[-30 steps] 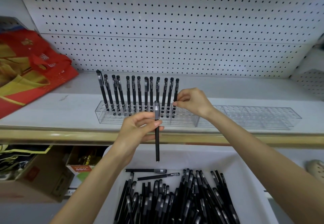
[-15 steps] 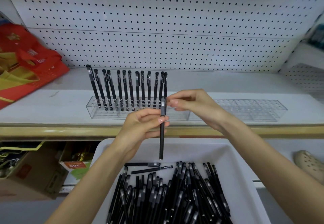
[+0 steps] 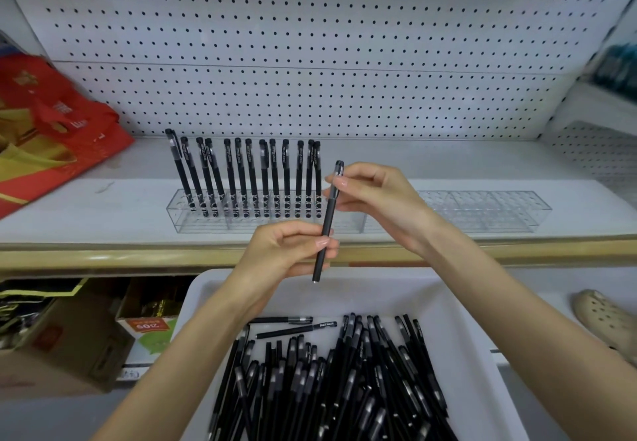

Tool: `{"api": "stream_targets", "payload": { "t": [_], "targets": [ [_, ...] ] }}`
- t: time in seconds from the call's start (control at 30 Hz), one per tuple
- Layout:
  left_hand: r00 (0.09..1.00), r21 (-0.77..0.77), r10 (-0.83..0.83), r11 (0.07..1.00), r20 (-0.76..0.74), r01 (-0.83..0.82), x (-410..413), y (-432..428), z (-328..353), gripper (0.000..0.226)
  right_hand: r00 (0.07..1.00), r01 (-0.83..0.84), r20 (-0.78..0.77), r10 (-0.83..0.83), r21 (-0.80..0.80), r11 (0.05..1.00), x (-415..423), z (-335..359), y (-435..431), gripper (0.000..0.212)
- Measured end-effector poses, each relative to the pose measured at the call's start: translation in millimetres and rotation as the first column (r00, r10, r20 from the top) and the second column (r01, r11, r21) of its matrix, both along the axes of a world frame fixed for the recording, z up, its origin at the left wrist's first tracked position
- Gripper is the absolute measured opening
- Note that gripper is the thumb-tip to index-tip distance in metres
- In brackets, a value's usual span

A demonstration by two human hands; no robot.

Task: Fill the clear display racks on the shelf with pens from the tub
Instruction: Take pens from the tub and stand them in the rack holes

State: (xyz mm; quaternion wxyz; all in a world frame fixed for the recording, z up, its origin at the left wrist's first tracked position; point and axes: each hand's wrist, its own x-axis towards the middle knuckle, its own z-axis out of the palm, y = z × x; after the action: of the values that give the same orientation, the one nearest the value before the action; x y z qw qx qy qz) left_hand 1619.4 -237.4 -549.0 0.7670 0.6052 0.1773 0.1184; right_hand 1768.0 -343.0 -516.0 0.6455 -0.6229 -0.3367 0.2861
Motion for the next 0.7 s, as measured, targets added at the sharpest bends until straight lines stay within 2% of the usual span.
{"api": "stream_targets", "payload": {
  "t": [0.1,0.27,0.3,0.37,0.4,0.43,0.5,0.53,0.57,0.6,0.7],
  "targets": [
    [1.000,0.066,-0.004,0.998,-0.025,0.006,1,-1,-3,0.012,1.000,0.021,-0.001,-0.021,-0.021,1.000,2,1,-2,0.017],
    [1.000,0.106,-0.009,0.994,-0.015,0.011,6,-3,-1,0.011,1.000,-0.006,0.025,0.008,-0.076,0.997,3,-3,-5,0.020],
    [1.000,0.159,0.005,0.987,-0.018,-0.002,8,-2,-1,0.011,1.000,0.002,0.027,0.000,-0.075,0.997,5,0,-5,0.017],
    [0.997,0.374,0.081,0.925,-0.007,-0.073,11,3,-5,0.012,0.999,0.036,0.034,-0.034,-0.060,0.998,13,9,-5,0.009],
    [0.992,0.525,0.125,0.843,0.011,-0.112,12,6,-8,0.011,0.997,0.068,0.046,-0.066,-0.046,0.997,19,15,-4,0.007],
    [0.986,0.694,0.165,0.706,0.034,-0.142,11,10,-12,0.012,0.992,0.108,0.075,-0.105,-0.035,0.994,26,20,-3,0.007],
    [0.974,0.946,0.210,0.287,0.090,-0.149,10,16,-17,0.025,0.968,0.187,0.176,-0.179,-0.031,0.982,40,26,1,0.008],
    [0.975,0.986,0.200,0.117,0.093,-0.118,10,20,-21,0.033,0.952,0.217,0.227,-0.203,-0.037,0.976,46,27,4,0.010],
    [0.979,0.996,0.186,0.018,0.078,-0.083,11,23,-24,0.042,0.939,0.238,0.267,-0.218,-0.043,0.970,52,28,8,0.012],
    [0.983,0.999,0.179,-0.029,0.039,-0.034,12,25,-27,0.049,0.929,0.249,0.295,-0.224,-0.049,0.967,55,27,12,0.012],
    [0.979,0.994,0.188,-0.063,-0.073,0.087,18,28,-35,0.065,0.907,0.259,0.359,-0.221,-0.059,0.964,62,23,25,0.012]
  ]
}}
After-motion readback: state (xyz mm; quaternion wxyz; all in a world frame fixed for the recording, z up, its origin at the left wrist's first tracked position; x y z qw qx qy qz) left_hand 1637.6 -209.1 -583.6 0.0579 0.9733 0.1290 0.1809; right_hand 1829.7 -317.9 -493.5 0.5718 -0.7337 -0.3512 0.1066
